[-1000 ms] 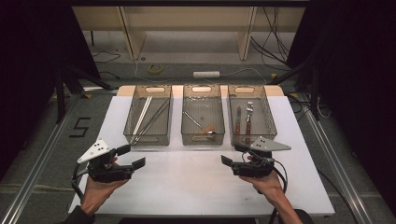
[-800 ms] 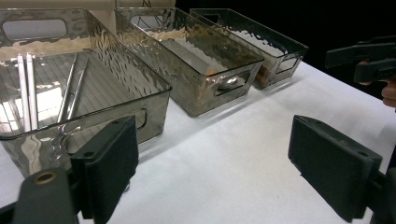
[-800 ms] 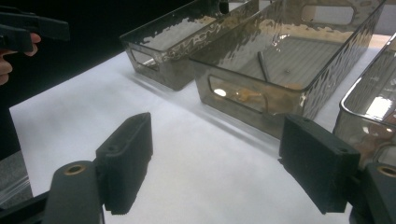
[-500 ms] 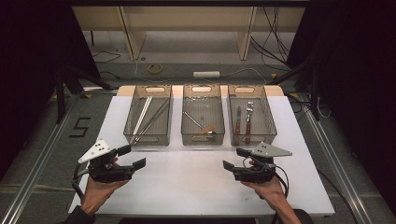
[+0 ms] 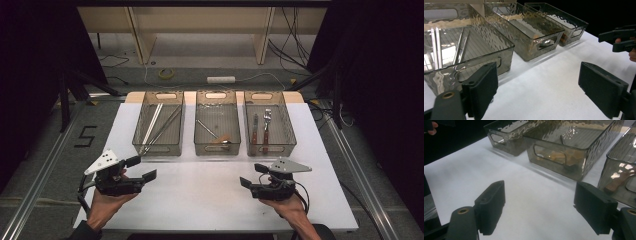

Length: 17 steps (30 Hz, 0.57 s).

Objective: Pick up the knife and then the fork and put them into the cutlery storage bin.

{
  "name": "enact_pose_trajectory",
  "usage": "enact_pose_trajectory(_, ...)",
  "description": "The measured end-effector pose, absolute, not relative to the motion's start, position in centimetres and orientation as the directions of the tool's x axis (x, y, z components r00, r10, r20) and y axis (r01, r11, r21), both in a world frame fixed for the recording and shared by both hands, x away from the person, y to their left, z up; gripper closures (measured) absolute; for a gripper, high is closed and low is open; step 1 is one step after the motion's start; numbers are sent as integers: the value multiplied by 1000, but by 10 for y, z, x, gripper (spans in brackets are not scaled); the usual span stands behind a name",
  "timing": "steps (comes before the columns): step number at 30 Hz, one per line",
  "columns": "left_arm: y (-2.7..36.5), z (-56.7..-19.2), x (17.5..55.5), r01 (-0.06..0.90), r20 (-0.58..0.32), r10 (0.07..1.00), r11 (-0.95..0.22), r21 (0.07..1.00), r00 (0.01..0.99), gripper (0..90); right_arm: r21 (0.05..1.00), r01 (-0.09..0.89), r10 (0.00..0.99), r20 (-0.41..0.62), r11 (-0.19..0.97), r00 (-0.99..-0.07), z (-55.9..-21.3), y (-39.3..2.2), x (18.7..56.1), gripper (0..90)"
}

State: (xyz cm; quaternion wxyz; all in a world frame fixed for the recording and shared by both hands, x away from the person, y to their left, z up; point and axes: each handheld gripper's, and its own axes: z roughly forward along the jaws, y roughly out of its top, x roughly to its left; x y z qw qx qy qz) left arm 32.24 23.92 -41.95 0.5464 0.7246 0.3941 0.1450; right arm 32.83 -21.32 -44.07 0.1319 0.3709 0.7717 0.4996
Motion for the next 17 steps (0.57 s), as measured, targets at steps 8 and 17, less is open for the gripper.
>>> enact_pose_trajectory(8, 239, -420, 323, 413, -219, 730, -94, 906, 647, 157, 870, 439, 704, 168, 223, -690, -440, -213, 328, 262)
enact_pose_trajectory(17, 239, -419, 323, 412, -218, 731, -94, 906, 647, 157, 871, 439, 708, 166, 221, -686, -439, -213, 329, 259)
